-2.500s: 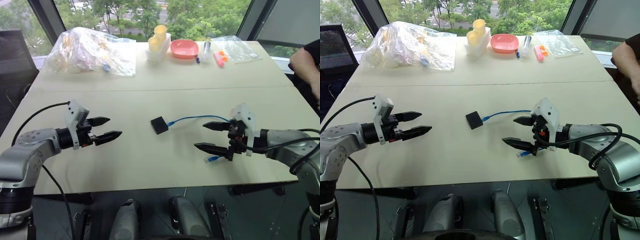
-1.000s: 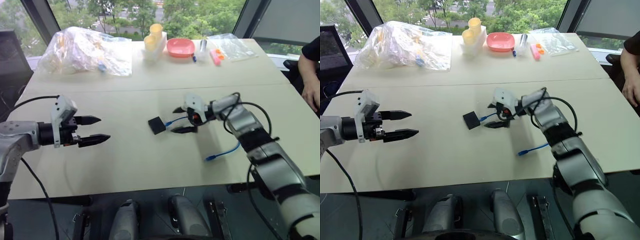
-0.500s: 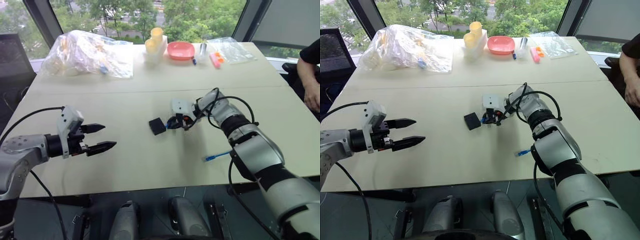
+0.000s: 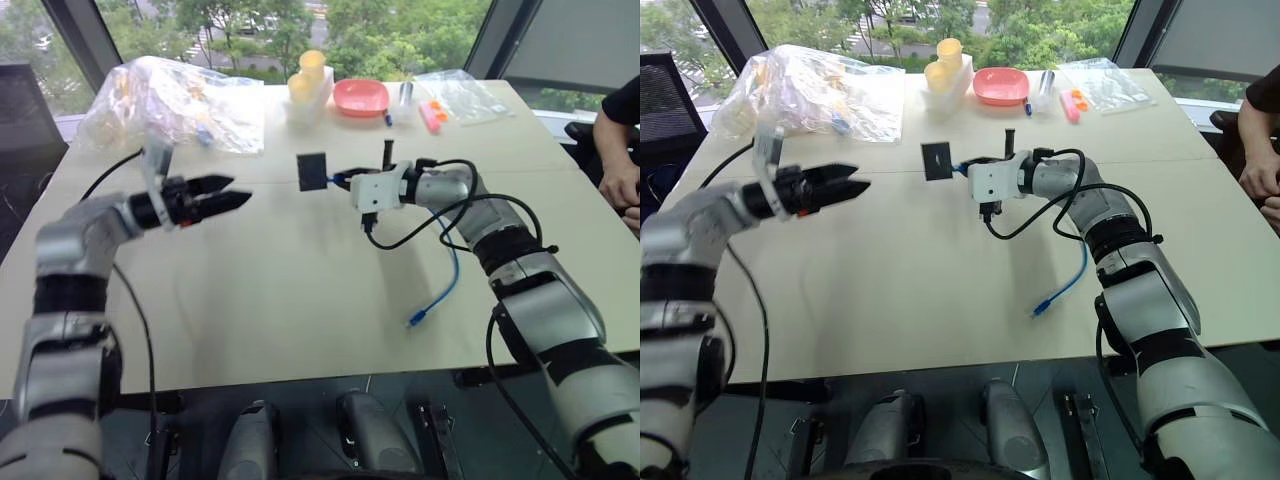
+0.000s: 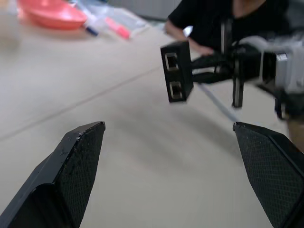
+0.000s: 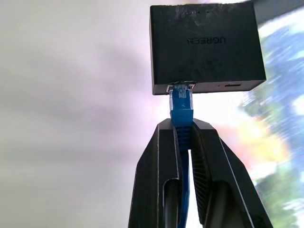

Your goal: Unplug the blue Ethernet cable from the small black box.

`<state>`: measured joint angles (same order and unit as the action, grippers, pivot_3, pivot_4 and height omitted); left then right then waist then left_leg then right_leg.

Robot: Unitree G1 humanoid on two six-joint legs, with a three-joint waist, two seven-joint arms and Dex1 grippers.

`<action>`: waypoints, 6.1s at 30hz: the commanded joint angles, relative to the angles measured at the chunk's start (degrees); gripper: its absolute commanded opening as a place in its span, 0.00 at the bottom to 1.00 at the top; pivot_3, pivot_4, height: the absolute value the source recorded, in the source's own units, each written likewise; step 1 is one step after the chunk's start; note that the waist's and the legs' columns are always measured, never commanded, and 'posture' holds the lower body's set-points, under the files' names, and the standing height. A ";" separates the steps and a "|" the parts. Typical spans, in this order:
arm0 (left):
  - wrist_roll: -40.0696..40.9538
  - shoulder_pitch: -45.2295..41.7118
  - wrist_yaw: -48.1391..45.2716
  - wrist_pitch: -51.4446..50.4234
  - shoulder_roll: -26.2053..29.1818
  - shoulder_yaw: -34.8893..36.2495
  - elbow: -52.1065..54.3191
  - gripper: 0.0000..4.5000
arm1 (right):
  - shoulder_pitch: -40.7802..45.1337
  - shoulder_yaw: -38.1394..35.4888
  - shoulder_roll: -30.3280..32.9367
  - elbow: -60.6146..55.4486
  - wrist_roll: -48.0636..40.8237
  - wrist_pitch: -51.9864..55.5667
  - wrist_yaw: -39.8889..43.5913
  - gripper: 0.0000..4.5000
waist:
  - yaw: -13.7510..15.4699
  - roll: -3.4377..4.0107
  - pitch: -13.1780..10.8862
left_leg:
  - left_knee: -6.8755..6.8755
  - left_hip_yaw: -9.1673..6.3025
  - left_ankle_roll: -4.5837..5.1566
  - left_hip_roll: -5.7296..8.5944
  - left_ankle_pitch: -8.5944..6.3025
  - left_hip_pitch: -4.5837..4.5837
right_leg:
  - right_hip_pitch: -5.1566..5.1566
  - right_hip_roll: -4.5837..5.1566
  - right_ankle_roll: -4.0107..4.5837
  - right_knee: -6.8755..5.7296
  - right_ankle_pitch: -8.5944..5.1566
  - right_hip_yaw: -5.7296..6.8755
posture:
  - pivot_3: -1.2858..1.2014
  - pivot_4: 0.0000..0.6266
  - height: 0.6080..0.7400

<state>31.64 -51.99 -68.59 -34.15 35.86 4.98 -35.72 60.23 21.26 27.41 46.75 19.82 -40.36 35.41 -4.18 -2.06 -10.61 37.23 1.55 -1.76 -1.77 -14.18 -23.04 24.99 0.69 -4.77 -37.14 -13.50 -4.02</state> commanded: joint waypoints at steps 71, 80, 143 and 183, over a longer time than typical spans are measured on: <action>-2.61 -14.51 -23.91 0.10 -8.84 -2.54 -11.27 0.12 | -6.35 -23.79 -7.49 -32.85 -55.67 85.96 20.72 0.93 | 0.56 0.01 -0.01 | 0.20 -0.15 0.03 -0.03 -0.01 -0.41 | 0.41 -0.04 -0.01 -0.28 0.00 0.09 | 0.52 0.24 0.96; -2.72 -14.11 -23.91 0.46 -8.80 -1.98 -11.51 0.12 | -7.10 -21.31 -7.08 -32.21 -52.77 83.30 22.10 0.93 | 0.38 0.01 -0.01 | 0.20 -0.15 0.03 -0.03 -0.01 -0.42 | 0.41 -0.04 -0.01 -0.28 0.00 0.09 | 0.52 0.24 0.96; -4.15 -14.12 -23.91 1.64 -8.26 -0.81 -12.69 0.12 | -8.16 -22.50 -1.30 -32.43 -54.45 85.83 26.27 0.99 | 0.30 0.01 -0.01 | 0.20 -0.15 0.03 -0.03 -0.01 -0.42 | 0.41 -0.04 -0.01 -0.28 0.00 0.09 | 0.52 0.24 0.96; -4.02 -12.35 -23.91 2.57 -8.27 -3.84 -9.57 0.12 | -1.95 -19.63 -1.48 -28.18 -52.88 87.44 32.45 0.63 | 0.33 0.01 -0.01 | 0.19 -0.15 0.03 -0.03 -0.02 -0.42 | 0.42 -0.04 -0.01 -0.27 0.00 0.09 | 0.52 0.24 0.96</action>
<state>26.58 -63.46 -92.09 -32.17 26.91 0.83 -47.05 56.85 1.92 25.81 19.38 -32.98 47.94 67.20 -3.85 -2.05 -10.62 37.42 1.40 -1.73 -1.81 -14.20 -23.46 25.41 0.64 -4.79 -37.41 -13.51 -3.94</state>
